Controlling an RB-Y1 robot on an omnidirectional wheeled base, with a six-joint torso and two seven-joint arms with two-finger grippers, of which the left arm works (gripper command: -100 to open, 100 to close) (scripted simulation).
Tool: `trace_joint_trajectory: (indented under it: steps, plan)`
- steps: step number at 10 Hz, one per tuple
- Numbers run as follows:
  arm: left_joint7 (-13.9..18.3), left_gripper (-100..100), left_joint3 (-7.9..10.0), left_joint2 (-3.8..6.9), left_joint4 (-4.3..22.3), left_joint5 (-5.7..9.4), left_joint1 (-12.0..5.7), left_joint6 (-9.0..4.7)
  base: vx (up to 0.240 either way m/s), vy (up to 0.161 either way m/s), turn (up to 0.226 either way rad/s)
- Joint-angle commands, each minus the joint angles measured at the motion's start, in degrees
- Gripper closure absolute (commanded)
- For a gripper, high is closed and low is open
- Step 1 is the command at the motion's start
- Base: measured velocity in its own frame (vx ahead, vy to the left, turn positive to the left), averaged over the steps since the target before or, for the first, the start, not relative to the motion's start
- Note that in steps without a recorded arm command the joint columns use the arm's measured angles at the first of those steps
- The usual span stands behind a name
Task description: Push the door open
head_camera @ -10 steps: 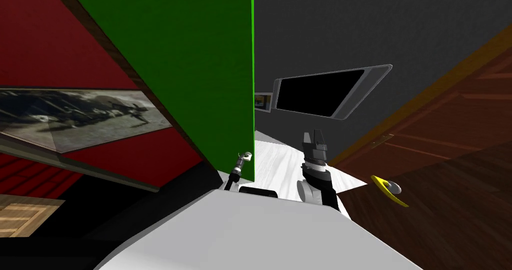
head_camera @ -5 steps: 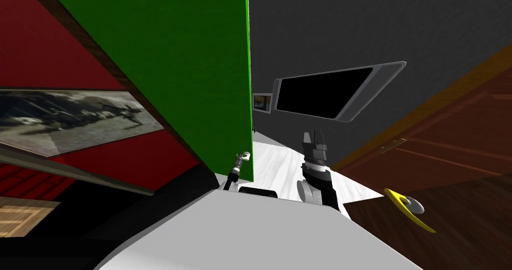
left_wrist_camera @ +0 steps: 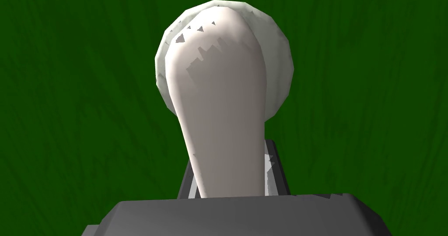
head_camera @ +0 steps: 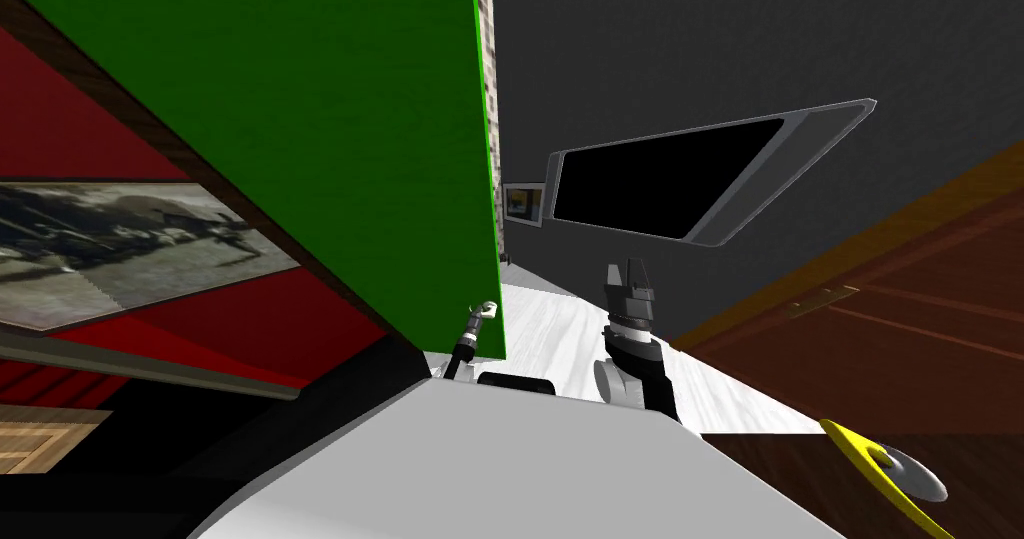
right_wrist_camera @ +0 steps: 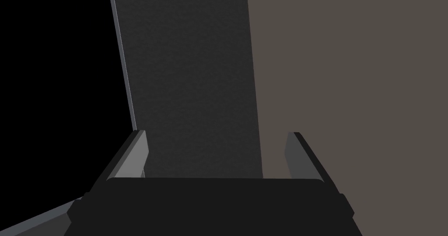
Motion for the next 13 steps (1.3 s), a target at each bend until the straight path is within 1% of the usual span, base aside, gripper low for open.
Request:
trace_joint_trajectory:
  steps: [1,2,4,5,7,10,13]
  plan:
    - [-0.4,100,1.80,0.84,1.3,0.77,-0.78,-0.87,0.135,-0.049,0.051]
    - [-0.6,100,2.14,0.94,1.3,0.93,-0.79,-0.88,0.191,-0.086,0.071]
    - [-1.0,100,3.58,1.27,1.4,1.61,-0.85,-0.91,0.184,-0.066,0.065]
    - [-1.1,100,3.95,1.32,1.4,1.79,-0.87,-0.92,0.160,-0.092,0.048]
    - [-1.5,100,5.48,1.44,1.5,2.51,-0.93,-0.95,0.156,-0.095,0.076]
    - [-2.2,100,7.77,1.24,1.6,3.60,-1.03,-1.00,0.192,-0.110,0.084]
    - [-2.8,100,9.90,0.65,1.7,4.61,-1.12,-1.04,0.191,-0.089,0.083]
